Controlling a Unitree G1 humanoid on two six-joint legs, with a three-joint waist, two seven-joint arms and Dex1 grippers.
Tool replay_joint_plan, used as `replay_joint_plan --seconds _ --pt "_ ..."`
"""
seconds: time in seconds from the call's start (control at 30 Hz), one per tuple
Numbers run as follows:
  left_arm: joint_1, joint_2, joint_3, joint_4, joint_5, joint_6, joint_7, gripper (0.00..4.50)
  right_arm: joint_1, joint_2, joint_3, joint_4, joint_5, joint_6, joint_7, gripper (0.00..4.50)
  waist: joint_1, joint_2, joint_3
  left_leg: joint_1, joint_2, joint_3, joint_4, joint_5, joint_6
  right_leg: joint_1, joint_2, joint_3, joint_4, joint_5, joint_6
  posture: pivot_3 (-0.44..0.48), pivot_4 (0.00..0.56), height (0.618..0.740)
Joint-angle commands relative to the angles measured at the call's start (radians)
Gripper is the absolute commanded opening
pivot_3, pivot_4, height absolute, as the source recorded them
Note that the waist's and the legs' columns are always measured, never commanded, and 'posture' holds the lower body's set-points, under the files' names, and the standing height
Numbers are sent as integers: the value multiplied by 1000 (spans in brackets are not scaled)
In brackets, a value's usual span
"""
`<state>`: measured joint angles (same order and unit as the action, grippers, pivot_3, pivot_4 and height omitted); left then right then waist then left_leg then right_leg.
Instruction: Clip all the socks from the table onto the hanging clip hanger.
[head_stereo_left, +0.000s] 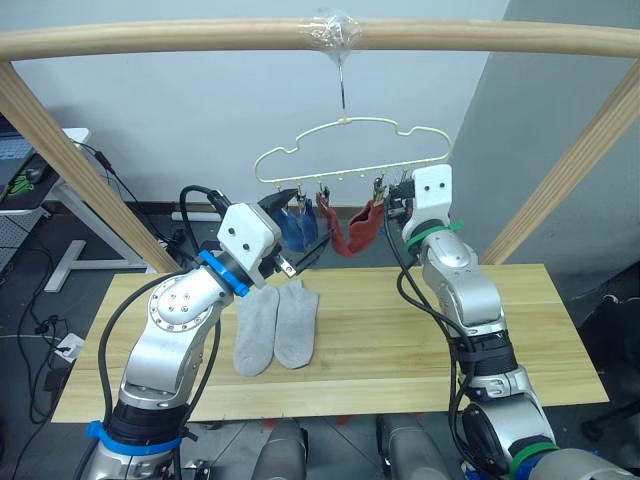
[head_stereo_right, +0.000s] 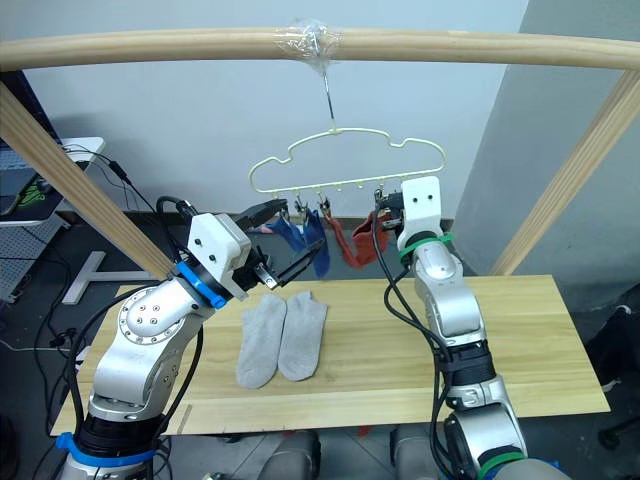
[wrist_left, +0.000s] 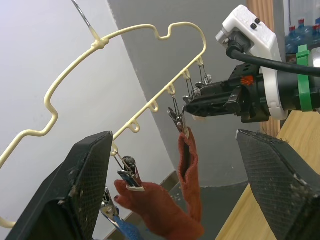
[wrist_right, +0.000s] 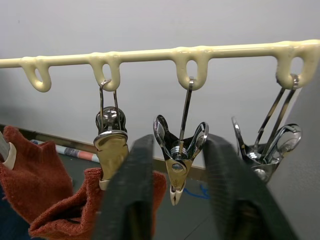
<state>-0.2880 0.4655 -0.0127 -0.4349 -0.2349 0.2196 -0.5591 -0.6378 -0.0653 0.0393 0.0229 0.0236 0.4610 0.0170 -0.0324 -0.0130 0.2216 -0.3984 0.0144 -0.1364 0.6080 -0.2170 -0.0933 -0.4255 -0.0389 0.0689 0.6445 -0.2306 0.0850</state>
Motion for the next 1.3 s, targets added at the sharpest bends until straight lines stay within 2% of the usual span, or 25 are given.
replay_joint_plan --seconds 0.03,0.9,1.3 --pt "-9 0 11 -38 -8 2 4 4099 -22 5 -11 -19 -6 -32 -6 1735 0 0 0 0 0 0 0 0 0 0 0 0 0 0 0 112 209 740" --pt "-38 -15 20 -57 -43 48 14 4099 -47 14 4 -7 -5 -52 16 1735 0 0 0 0 0 0 0 0 0 0 0 0 0 0 0 113 211 740" --pt "-42 -41 40 -117 -178 176 29 4099 -53 17 3 13 -8 -67 26 1735 0 0 0 0 0 0 0 0 0 0 0 0 0 0 1 117 212 740"
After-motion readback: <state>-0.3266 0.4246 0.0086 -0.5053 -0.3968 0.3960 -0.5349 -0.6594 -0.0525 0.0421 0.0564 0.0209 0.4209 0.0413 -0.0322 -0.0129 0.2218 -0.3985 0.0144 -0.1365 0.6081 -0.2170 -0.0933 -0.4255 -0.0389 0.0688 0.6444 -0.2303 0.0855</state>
